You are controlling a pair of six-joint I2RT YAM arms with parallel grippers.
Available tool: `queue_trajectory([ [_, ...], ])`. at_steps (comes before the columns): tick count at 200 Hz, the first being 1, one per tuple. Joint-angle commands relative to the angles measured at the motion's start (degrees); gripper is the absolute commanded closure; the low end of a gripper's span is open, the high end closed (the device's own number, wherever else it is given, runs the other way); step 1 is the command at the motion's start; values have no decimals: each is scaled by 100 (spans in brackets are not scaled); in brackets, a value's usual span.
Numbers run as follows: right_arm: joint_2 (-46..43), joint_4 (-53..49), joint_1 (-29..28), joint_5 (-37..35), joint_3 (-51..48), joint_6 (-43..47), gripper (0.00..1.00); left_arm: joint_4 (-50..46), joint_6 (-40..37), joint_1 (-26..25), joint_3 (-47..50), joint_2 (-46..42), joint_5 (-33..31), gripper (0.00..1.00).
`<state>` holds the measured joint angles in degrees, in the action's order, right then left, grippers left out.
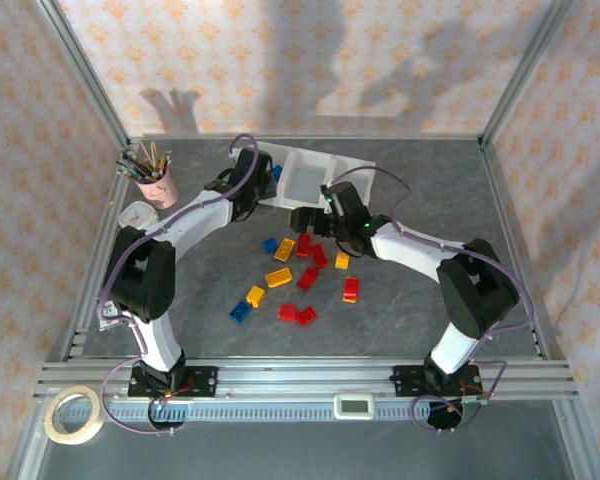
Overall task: Sort the legos into containers by color
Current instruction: Place the lego in the container.
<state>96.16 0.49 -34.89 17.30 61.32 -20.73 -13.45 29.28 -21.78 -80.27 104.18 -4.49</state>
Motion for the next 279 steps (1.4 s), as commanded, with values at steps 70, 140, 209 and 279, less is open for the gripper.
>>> queue_trajectory([
  [70,218,103,281,-358,393,174,0,-161,-144,365,-2219,1998,-463,73],
  [140,201,-86,281,-359,601,295,0,-456,-214,438,-2950,2511,-431,49],
  [209,-59,-334,281,-224,636,383,0,-661,-242,430,-2855,1990,-113,36],
  [279,-498,-265,205,104,-115,170,0,-391,-226,212,-779,265,122,31],
])
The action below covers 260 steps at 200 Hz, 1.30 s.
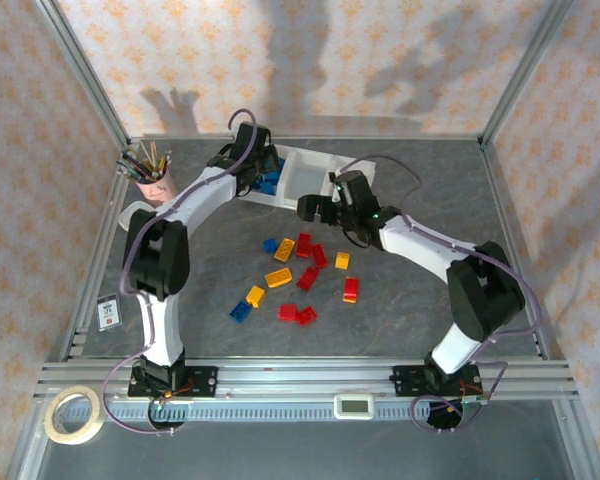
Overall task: Sort the legos into containers by color
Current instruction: Place the lego in the container, then pick up the lego from the center of the table.
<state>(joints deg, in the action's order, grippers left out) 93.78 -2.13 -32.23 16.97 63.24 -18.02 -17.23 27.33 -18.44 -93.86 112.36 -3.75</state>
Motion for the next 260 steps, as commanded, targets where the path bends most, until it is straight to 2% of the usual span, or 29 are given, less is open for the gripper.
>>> queue_trajectory([
  [1,-266,0,-63,134,-323,-103,0,-15,-29,-128,615,-581,44,30],
  [58,-412,191,-367,52,-965,-218,0,77,261,-513,2453,-1785,69,28],
  [109,-303,407,-433,-1,-1200,-264,0,292,858,-876,3503,-2020,36,26],
  [150,-179,381,-433,-96,-1121,-164,0,528,1059,-992,3709,-1681,-29,24],
  [198,-41,364,-430,-136,-1051,-123,0,819,1068,-1055,3580,-1098,245,26],
  [260,40,362,-425,-128,-999,-88,0,816,1048,-1066,3622,-855,208,43],
])
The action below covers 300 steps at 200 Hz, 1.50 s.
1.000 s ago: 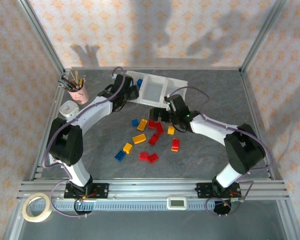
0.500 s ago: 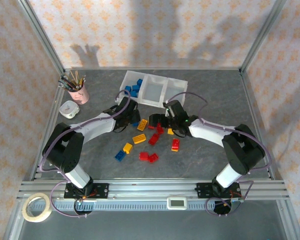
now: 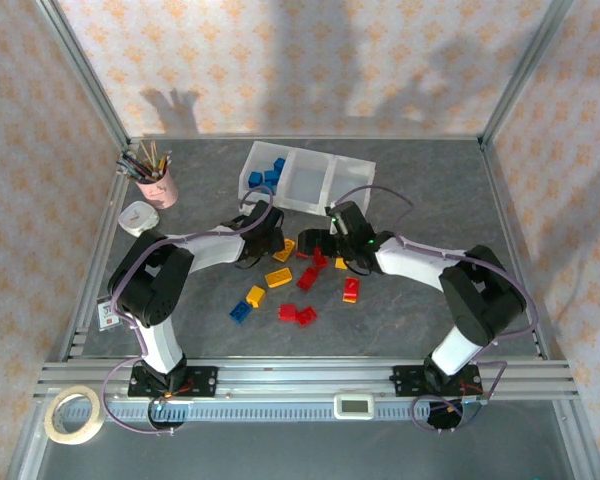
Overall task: Sort the legos into containers by color
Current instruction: Pick up the lego from the center of the table, then place the lego in the container.
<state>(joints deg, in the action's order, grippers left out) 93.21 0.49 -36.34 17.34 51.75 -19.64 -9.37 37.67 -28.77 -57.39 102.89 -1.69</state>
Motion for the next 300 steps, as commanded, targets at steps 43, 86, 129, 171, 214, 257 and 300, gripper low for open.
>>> queue_trajectory([
  [43,154,82,-14,-107,243,85,0,8,39,-37,128,-60,-155,57],
  [86,108,49,-14,-98,308,94,0,-65,14,-28,74,-234,-228,70],
  [129,103,-160,12,-82,684,231,0,-209,-296,71,-305,-524,-686,72],
  [171,169,-192,219,-113,1069,137,0,-234,-732,534,-1155,-393,-809,72],
  [214,467,-155,432,-218,1484,116,0,-63,-914,958,-2250,409,-962,73],
  [257,791,-263,478,-311,1853,176,0,-197,-1124,1126,-3709,1668,-1228,73],
  [300,956,-295,487,-322,2019,213,0,-312,-1222,1164,-4728,2470,-1257,64],
])
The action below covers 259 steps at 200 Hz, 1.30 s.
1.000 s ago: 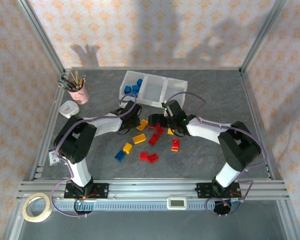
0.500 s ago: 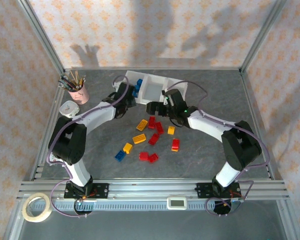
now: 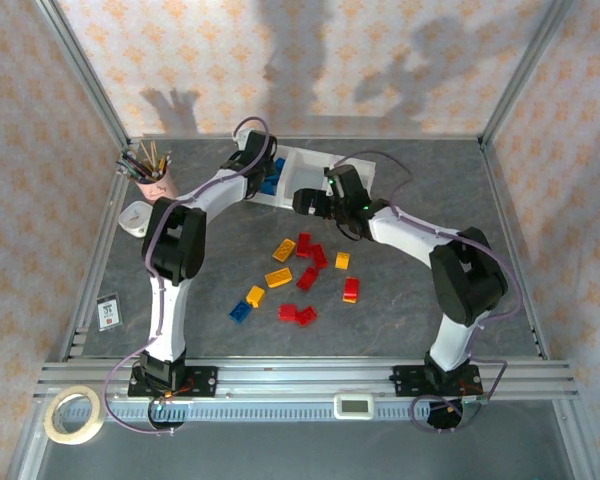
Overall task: Sort the legos into containers by color
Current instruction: Place the lego in the container, then pick up the lego from the middle-left of the table.
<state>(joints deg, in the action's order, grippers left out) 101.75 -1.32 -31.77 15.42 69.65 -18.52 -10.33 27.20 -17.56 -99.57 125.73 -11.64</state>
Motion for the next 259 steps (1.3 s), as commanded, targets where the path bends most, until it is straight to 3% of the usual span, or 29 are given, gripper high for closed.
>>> queue_trajectory([
  [1,105,-118,30,-128,231,103,0,-233,-178,47,-532,200,-266,63],
  [27,108,-158,30,-102,293,132,0,-421,-215,42,-836,373,-227,49],
  [50,64,-222,30,-75,334,182,0,-419,-248,43,-839,281,-160,43],
  [100,-206,-362,30,111,169,172,0,-567,-248,42,-461,-381,354,41],
  [181,-844,-298,-173,463,-803,51,0,-313,-78,8,2532,-2926,1056,37],
  [224,-1021,-190,-527,423,-1245,43,0,-579,278,-166,4109,-4273,911,36],
  [259,-1121,-28,-901,202,-1667,-16,0,-1275,825,-675,4909,-5158,404,33],
])
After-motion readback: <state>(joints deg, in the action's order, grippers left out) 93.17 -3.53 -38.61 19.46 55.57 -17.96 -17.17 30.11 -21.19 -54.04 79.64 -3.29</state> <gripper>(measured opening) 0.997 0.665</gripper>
